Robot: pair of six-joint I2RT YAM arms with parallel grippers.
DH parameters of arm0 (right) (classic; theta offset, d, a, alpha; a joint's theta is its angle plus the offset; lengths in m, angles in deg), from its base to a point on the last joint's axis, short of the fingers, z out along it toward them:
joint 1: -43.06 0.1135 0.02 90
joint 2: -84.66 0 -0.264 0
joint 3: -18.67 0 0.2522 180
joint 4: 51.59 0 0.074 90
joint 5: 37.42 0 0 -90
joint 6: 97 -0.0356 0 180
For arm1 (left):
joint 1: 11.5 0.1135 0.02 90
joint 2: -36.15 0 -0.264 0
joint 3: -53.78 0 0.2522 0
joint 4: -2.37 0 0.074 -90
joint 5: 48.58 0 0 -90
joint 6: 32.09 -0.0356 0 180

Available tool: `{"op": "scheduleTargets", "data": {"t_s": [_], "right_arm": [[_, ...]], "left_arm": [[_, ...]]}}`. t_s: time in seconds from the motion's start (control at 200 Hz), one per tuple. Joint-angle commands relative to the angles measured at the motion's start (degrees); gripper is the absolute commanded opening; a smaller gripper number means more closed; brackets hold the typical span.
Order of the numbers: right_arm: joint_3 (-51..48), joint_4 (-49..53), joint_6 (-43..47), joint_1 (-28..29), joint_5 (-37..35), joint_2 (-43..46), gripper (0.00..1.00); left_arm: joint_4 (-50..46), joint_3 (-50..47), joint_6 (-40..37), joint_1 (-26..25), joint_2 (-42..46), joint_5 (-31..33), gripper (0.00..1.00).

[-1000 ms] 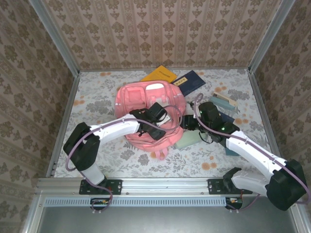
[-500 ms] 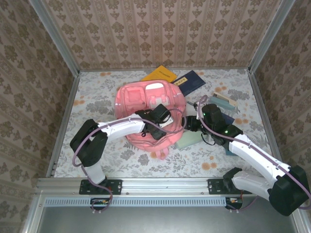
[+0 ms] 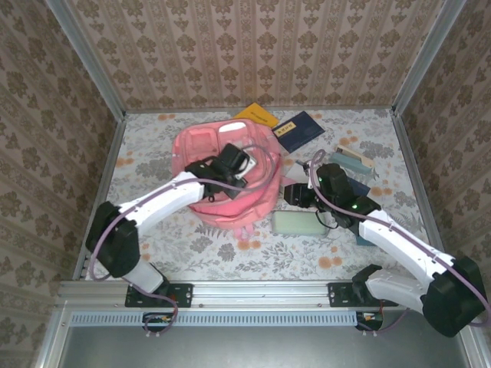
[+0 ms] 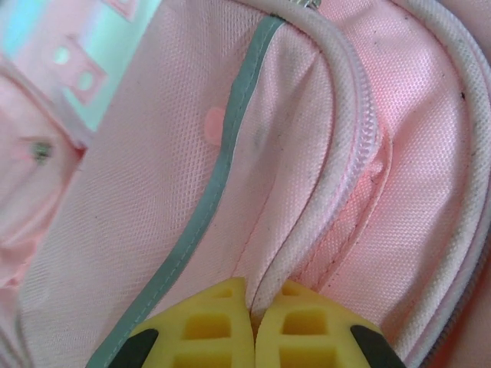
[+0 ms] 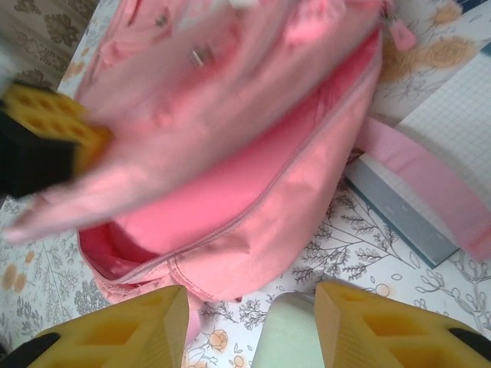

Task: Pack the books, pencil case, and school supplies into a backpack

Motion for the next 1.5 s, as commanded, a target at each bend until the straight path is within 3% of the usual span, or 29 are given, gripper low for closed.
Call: {"op": "scheduleTargets", "data": {"t_s": [0.0,0.26,0.395,0.61,0.725,0.815,1.045,1.22,1.495], "right_arm": [[2.17,-2.35,-1.51,0.16,3.65,-2.85,0.47],[6.86,-3.31,-1.46,3.39,3.17,-11.56,0.47],[10.76,1.86,-1.84,3.47,-1.81,-14.25,0.49],[12.63,9.36,-2.83,0.5,-11.68,-14.76,0.61],[12.11,12.52,-2.82,-3.37,-16.2,-13.24,0.67],[11.62,14.82,-2.87,-7.62,-18.58,-12.47,0.78],[11.54,14.84,0.72,-19.71,-13.82,-13.12,0.79],[13.94,15.91,1.83,-26.92,-13.89,-18.37,0.79],[15.13,17.57,-0.76,-34.82,-14.69,-24.43,0.8]], "left_arm": [[-4.22,4.58,5.84,2.53,3.77,0.94,0.0],[-10.0,7.59,11.96,4.35,7.63,6.28,0.0],[-12.64,7.5,14.03,4.7,9.83,6.69,0.0],[-11.3,4.82,19.26,6.11,12.84,4.69,0.0],[-10.76,3.82,21.68,7.94,13.35,2.7,0.0],[-9.17,2.41,21.89,8.21,14.01,1.91,0.0],[-9.37,0.67,19.81,8.39,13.48,2.05,0.0],[-9.93,-1.9,18.99,8.44,14.6,1.6,0.0],[-11.34,-4.38,19.34,9.06,15.67,4.88,0.0]]}}
